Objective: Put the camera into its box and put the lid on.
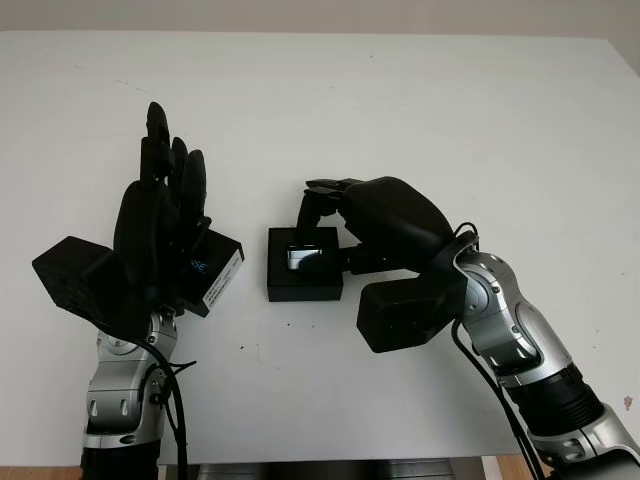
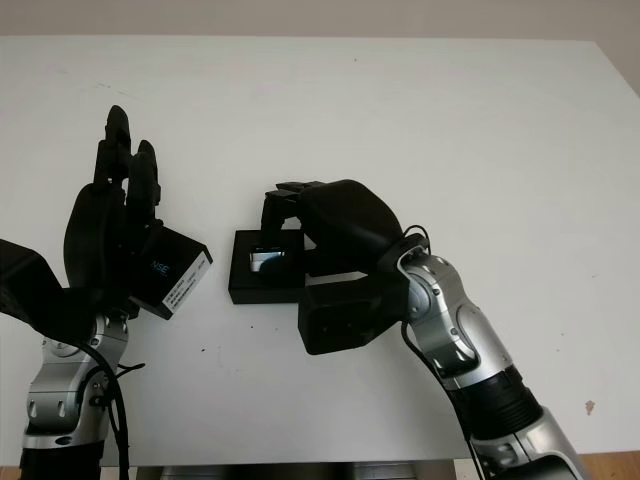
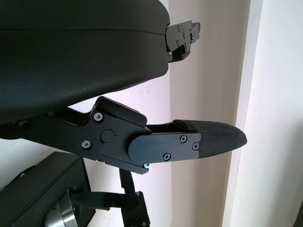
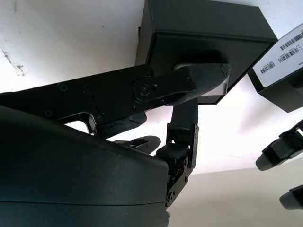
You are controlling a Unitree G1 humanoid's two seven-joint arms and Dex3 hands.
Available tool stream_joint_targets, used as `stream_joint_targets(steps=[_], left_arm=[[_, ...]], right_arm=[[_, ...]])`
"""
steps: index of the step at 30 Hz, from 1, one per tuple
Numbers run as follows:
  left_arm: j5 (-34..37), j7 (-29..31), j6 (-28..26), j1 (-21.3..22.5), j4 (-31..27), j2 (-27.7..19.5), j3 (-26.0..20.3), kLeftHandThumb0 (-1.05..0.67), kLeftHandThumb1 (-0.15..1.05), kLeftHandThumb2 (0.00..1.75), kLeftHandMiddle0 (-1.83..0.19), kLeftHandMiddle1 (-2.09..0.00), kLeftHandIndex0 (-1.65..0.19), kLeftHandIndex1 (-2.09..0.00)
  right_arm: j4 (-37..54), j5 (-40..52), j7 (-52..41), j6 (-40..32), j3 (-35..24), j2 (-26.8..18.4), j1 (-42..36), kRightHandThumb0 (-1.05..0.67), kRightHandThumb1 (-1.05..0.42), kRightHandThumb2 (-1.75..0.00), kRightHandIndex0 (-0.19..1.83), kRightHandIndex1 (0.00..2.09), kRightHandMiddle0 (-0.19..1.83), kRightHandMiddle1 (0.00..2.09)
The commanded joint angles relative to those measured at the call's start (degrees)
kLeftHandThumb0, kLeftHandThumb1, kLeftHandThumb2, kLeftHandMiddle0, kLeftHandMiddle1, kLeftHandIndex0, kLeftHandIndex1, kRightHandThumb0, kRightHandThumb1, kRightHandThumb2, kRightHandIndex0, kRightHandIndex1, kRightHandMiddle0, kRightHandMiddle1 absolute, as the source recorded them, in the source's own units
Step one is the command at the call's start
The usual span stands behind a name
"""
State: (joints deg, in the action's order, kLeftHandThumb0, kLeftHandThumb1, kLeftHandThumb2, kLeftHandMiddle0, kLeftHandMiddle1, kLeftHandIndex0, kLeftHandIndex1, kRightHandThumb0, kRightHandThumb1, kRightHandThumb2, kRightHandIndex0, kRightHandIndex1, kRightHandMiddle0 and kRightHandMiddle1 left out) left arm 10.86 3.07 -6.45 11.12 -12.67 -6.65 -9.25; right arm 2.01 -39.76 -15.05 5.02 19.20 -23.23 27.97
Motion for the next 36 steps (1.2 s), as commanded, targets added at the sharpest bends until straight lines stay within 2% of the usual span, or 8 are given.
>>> stream_joint_targets(steps=[1,9,13,19,28,31,33,36], left_arm=[[0.04,-0.02,0.36,-0.96,-1.05,0.26,-0.02,-0.82,1.05,0.46,0.19,0.00,0.19,0.00],[-0.41,0.02,0.43,-0.98,-1.11,-0.05,0.03,-0.82,1.05,0.47,0.19,0.00,0.19,0.00],[-0.17,-0.10,0.77,-0.84,-1.01,0.28,-0.15,-0.81,1.05,0.47,0.19,0.00,0.19,0.00],[-0.80,-0.21,1.21,-0.59,-0.91,0.01,-0.06,-0.81,1.05,0.47,0.19,0.00,0.19,0.00],[-0.32,0.22,0.66,0.16,-0.61,-0.24,-0.34,-0.80,1.05,0.48,0.19,0.00,0.19,0.00],[-0.29,0.23,0.36,0.41,-0.54,-0.32,-0.38,-0.80,1.05,0.48,0.19,0.00,0.19,0.00],[-0.39,0.33,0.50,0.52,-0.40,-0.43,-0.34,-0.80,1.05,0.48,0.19,0.00,0.19,0.00],[-0.09,0.77,0.80,0.66,-0.04,-0.49,-0.37,-0.80,1.05,0.49,0.19,0.00,0.19,0.00]], right_arm=[[-1.92,-1.92,0.13,-0.04,1.27,-0.51,-0.14,-0.67,-1.03,-0.06,0.39,0.06,0.35,0.94],[-2.00,-5.15,-0.12,0.93,2.68,-1.46,0.45,-0.63,-1.05,-0.07,0.40,0.06,0.39,1.11],[-1.28,-4.95,-0.23,1.36,2.51,-1.50,0.15,-0.51,-1.05,-0.07,0.45,0.08,0.42,1.40],[-1.57,-5.18,3.21,5.39,2.41,-2.08,0.00,-0.50,-1.05,-0.17,0.57,0.14,0.49,1.74],[-0.36,-2.98,4.47,9.94,1.13,-2.80,-0.06,-0.41,-1.05,-0.16,0.57,0.16,0.36,1.73],[-0.12,0.13,5.52,11.44,-0.65,-2.11,-0.15,-0.40,-1.05,-0.15,0.57,0.17,0.38,1.81],[0.45,3.00,4.28,11.10,-1.72,-1.67,-0.02,-0.41,-1.05,-0.17,0.55,0.19,0.36,1.91],[1.62,7.14,2.08,9.06,-3.40,-0.65,0.24,-0.41,-1.05,-0.17,0.52,0.20,0.33,1.89]])
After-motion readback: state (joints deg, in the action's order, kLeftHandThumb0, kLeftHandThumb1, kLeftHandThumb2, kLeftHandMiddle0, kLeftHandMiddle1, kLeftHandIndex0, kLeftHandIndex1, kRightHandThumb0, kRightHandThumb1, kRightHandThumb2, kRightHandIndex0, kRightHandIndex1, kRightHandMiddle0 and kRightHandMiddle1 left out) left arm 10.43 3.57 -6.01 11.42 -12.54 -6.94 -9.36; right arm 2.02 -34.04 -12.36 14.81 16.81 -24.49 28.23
